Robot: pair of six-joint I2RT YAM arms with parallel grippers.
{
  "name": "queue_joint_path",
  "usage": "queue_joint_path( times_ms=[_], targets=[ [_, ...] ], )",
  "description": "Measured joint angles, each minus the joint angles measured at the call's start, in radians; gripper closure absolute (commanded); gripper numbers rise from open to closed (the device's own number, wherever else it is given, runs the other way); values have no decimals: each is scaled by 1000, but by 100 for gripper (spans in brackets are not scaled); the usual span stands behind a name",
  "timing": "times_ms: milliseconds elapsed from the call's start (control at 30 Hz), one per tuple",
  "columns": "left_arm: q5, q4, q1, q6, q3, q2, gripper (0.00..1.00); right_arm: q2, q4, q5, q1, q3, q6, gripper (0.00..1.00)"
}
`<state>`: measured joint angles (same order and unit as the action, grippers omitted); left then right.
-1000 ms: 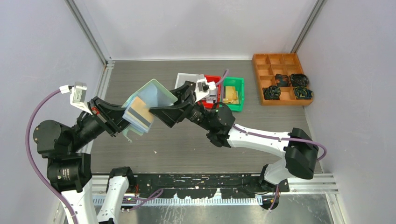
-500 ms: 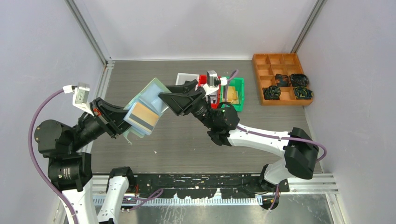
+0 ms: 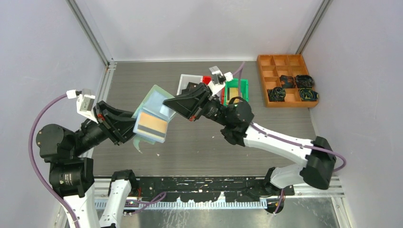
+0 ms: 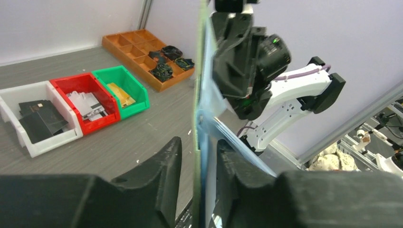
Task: Take the credit cards out of the card holder
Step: Remove the credit card from the card holder.
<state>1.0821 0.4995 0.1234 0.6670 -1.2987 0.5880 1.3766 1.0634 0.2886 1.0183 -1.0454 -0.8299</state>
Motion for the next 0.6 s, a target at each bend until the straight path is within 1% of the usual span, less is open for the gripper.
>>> queue_joint_path(
  times_ms=[67,200,333,433,500,600],
  targets=[
    [1,18,0,-34,8,-6,61,-53,-71,35,-2,0,29,99],
    [19,55,0,-98,32,-15,61,-176,-264,87,-2,-10,132,99],
    [55,61,0,-118,69,-27,64,-278,-414,107,-2,-24,225,99],
    [87,54,0,-106,93,-34,66,-311,-470,129,-2,-44,258,99],
    [110,50,0,-98,94,-34,70,-312,-490,148,-2,-58,269,99],
    [146,42,0,-99,93,-34,71,-307,-519,169,-2,-63,278,99]
  ],
)
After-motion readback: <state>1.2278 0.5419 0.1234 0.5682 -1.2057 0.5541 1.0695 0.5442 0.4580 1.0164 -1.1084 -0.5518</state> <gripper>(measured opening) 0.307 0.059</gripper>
